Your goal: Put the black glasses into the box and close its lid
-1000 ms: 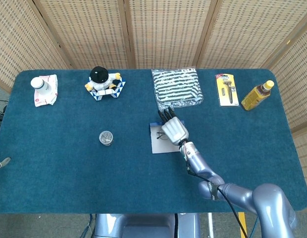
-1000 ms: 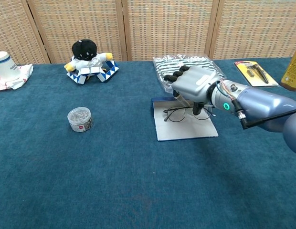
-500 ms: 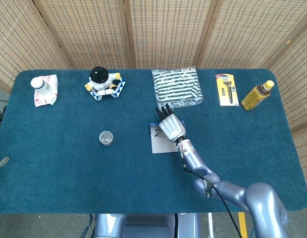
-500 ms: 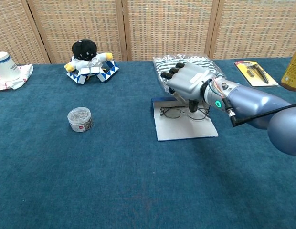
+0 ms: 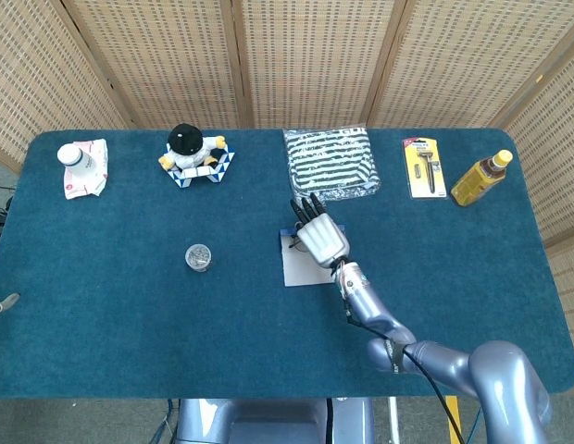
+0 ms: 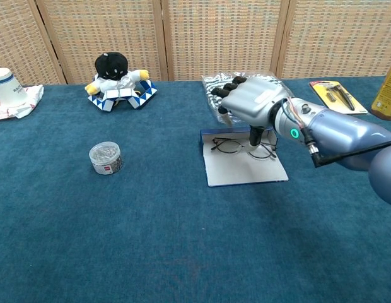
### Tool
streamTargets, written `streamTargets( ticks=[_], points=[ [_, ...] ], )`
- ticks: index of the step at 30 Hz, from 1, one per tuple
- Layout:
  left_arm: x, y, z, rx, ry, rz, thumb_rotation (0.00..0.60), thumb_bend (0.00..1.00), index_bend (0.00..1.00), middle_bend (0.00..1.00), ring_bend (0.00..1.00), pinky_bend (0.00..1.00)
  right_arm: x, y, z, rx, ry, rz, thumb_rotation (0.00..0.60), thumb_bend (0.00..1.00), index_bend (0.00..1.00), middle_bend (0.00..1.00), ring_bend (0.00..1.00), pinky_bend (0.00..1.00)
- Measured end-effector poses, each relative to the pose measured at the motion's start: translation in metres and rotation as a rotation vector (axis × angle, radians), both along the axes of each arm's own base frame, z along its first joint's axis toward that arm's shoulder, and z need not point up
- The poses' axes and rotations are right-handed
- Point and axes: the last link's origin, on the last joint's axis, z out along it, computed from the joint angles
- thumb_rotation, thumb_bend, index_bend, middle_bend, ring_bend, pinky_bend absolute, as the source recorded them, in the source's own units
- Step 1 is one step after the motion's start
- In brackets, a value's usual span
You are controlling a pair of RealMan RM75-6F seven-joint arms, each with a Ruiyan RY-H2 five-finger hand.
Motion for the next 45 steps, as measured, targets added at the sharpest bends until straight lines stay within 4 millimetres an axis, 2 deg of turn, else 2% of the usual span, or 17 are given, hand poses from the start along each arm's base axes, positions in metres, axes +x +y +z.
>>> streamTargets(
  ticks=[7, 10, 14, 17, 22, 37, 45],
  points=[
    [0.002, -0.001, -0.001, -0.004, 0.002, -0.007, 0.6, 0.0, 0.0, 0.0, 0.0, 0.0, -0.002, 0.016, 0.022, 0.019, -0.09, 0.017, 0.6, 0.21, 0.38, 0.0, 0.0, 0.0],
    [0.002, -0.001, -0.001, -0.004, 0.003, -0.011, 0.6, 0.0, 0.0, 0.0, 0.0, 0.0, -0.01, 0.026, 0.032, 0.034, -0.118, 0.026, 0.6, 0.21, 0.38, 0.0, 0.0, 0.0],
    [0.003, -0.002, -0.002, -0.005, 0.005, -0.018, 0.6, 0.0, 0.0, 0.0, 0.0, 0.0, -0.03, 0.045, 0.038, 0.062, -0.11, 0.052, 0.6, 0.21, 0.38, 0.0, 0.0, 0.0],
    [0.006, -0.004, -0.002, -0.003, 0.007, -0.031, 0.6, 0.0, 0.0, 0.0, 0.0, 0.0, -0.046, 0.058, 0.034, 0.087, -0.11, 0.045, 0.6, 0.21, 0.38, 0.0, 0.0, 0.0],
    [0.007, -0.007, -0.002, -0.003, 0.008, -0.037, 0.6, 0.0, 0.0, 0.0, 0.0, 0.0, -0.054, 0.066, 0.023, 0.092, -0.11, 0.06, 0.6, 0.22, 0.38, 0.0, 0.0, 0.0],
    [0.007, -0.007, -0.002, -0.002, 0.007, -0.037, 0.6, 0.0, 0.0, 0.0, 0.0, 0.0, -0.053, 0.072, 0.0, 0.104, -0.114, 0.067, 0.6, 0.23, 0.38, 0.0, 0.0, 0.0],
    [0.006, -0.006, -0.003, -0.005, 0.008, -0.031, 0.6, 0.0, 0.0, 0.0, 0.0, 0.0, -0.048, 0.062, -0.009, 0.082, -0.109, 0.053, 0.6, 0.26, 0.38, 0.0, 0.0, 0.0]
  ],
)
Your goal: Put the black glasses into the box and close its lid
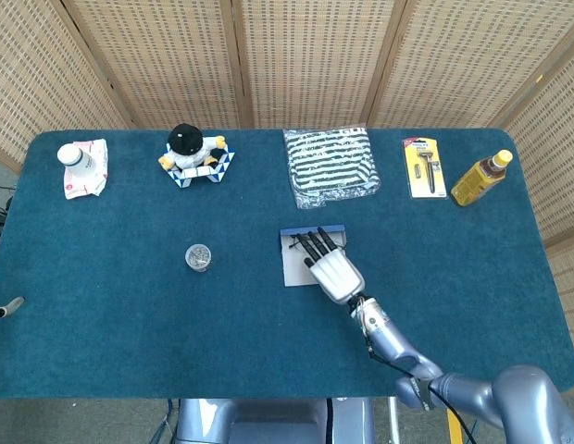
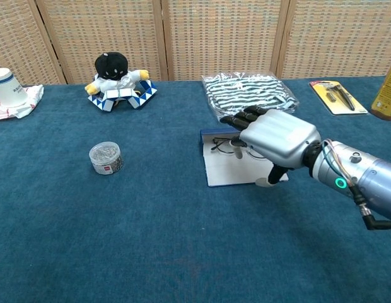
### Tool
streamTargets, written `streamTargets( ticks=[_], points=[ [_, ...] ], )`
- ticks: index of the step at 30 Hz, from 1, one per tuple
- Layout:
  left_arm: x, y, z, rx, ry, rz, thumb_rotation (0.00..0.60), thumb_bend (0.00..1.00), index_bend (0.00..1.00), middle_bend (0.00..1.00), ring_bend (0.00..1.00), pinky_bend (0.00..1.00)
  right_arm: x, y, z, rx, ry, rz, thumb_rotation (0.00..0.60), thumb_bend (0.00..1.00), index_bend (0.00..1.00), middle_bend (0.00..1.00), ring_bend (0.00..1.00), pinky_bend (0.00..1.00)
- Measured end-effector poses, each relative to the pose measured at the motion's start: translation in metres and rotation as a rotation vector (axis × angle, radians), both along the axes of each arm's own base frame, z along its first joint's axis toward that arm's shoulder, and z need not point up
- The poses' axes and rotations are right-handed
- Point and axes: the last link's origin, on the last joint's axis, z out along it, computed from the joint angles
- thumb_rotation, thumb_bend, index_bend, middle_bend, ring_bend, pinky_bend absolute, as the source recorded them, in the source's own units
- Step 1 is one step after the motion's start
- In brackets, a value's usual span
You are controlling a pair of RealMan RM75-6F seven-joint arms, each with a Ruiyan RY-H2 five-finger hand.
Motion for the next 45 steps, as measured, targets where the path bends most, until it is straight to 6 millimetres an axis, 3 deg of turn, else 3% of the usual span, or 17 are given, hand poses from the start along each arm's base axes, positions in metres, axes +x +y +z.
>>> streamTargets(
  ticks=[19, 27, 45],
  points=[
    [-0.001, 0.001, 0.0, -0.005, -0.003, 0.005, 0.6, 0.0, 0.0, 0.0, 0.0, 0.0, -0.002, -0.004, -0.014, -0.005, 0.04, -0.008, 0.6, 0.26, 0.41, 0.01, 0.0, 0.01],
    [-0.001, 0.001, 0.0, -0.005, -0.006, 0.006, 0.6, 0.0, 0.0, 0.0, 0.0, 0.0, -0.003, -0.008, -0.017, -0.021, 0.033, -0.01, 0.6, 0.41, 0.46, 0.04, 0.0, 0.04],
    [-0.002, 0.003, 0.0, -0.007, -0.007, 0.01, 0.6, 0.0, 0.0, 0.0, 0.0, 0.0, 0.002, -0.018, -0.013, -0.041, -0.016, -0.024, 0.6, 0.45, 0.47, 0.05, 0.0, 0.04]
  ],
)
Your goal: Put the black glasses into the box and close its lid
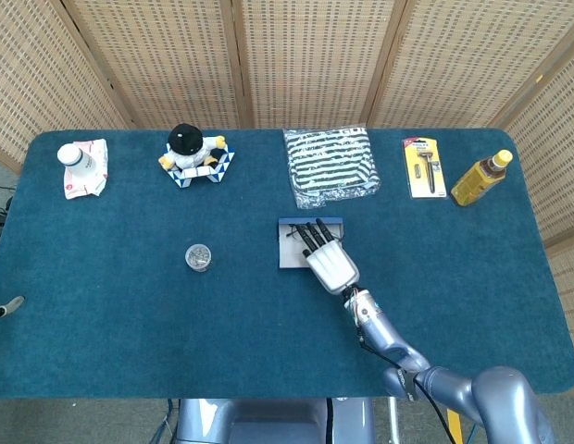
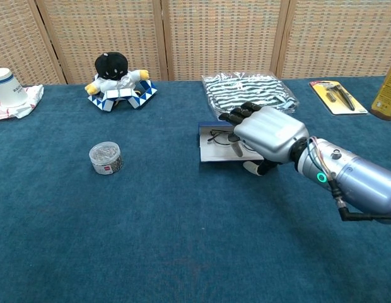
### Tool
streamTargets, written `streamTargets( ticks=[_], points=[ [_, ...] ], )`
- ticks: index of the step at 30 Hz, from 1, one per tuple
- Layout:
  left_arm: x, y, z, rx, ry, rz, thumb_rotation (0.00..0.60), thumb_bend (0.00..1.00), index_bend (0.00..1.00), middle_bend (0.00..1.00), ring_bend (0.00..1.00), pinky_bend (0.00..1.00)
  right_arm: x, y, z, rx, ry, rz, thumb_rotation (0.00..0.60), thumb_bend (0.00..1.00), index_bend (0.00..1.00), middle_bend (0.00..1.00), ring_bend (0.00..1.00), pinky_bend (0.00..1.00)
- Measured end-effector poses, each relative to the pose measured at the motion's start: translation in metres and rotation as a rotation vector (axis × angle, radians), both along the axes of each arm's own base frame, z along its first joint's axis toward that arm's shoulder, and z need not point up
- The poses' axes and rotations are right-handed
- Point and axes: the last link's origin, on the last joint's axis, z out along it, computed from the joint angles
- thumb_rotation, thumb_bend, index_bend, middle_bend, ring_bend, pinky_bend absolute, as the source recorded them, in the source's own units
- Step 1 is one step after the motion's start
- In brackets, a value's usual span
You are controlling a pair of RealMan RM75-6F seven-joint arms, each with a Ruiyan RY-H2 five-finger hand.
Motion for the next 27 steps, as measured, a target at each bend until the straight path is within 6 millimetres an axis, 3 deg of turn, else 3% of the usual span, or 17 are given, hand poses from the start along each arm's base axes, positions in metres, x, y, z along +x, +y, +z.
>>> streamTargets(
  ticks=[15, 19, 27],
  points=[
    [-0.001, -0.001, 0.002, 0.007, -0.008, 0.001, 0.6, 0.0, 0.0, 0.0, 0.0, 0.0, 0.007, -0.01, -0.008, -0.008, 0.011, -0.02, 0.6, 0.46, 0.48, 0.06, 0.0, 0.04],
    [-0.001, 0.0, 0.003, 0.008, -0.011, 0.002, 0.6, 0.0, 0.0, 0.0, 0.0, 0.0, 0.009, -0.012, -0.009, -0.013, 0.011, -0.02, 0.6, 0.54, 0.53, 0.06, 0.0, 0.05],
    [-0.001, -0.001, 0.004, 0.011, -0.015, 0.001, 0.6, 0.0, 0.0, 0.0, 0.0, 0.0, 0.004, -0.015, -0.004, -0.028, 0.032, 0.001, 0.6, 0.54, 0.66, 0.08, 0.0, 0.06]
  ],
)
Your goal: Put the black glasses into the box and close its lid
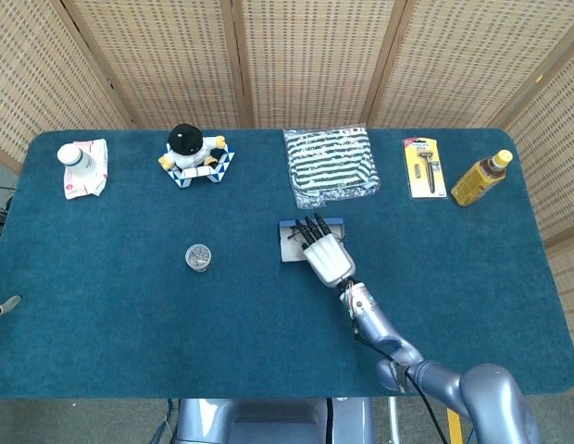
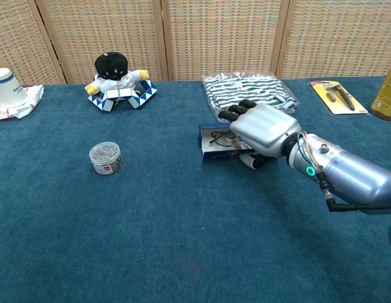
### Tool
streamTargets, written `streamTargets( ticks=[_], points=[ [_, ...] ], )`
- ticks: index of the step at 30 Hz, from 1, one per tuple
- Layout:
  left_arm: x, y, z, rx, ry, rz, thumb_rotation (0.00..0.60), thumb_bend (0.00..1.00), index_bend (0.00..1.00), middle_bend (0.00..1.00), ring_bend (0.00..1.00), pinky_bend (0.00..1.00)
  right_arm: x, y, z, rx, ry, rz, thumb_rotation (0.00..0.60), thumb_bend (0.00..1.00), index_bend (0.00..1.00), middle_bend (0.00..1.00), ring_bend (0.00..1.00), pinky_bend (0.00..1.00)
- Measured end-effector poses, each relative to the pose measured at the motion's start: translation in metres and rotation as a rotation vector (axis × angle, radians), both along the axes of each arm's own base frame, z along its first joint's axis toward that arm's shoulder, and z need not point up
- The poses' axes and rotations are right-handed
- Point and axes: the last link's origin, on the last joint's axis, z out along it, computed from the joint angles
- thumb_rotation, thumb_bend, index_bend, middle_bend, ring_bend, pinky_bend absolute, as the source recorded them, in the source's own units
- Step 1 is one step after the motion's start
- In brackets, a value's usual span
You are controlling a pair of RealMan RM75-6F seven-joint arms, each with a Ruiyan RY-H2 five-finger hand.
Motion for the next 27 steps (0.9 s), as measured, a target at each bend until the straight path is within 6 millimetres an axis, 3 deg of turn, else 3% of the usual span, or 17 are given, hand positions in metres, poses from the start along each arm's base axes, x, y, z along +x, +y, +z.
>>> streamTargets(
  ticks=[7, 13, 27],
  points=[
    [0.001, 0.0, -0.001, -0.005, 0.002, -0.004, 0.6, 0.0, 0.0, 0.0, 0.0, 0.0, -0.007, 0.001, 0.017, -0.025, 0.013, 0.062, 0.6, 0.54, 0.67, 0.09, 0.0, 0.06],
    [0.002, -0.001, -0.002, -0.009, 0.005, -0.008, 0.6, 0.0, 0.0, 0.0, 0.0, 0.0, -0.014, 0.008, 0.044, -0.045, 0.039, 0.156, 0.6, 0.54, 0.67, 0.09, 0.0, 0.07],
    [0.004, -0.002, -0.006, -0.02, 0.013, -0.013, 0.6, 0.0, 0.0, 0.0, 0.0, 0.0, -0.043, 0.056, 0.099, -0.006, 0.159, 0.348, 0.6, 0.54, 0.68, 0.09, 0.0, 0.07]
  ],
)
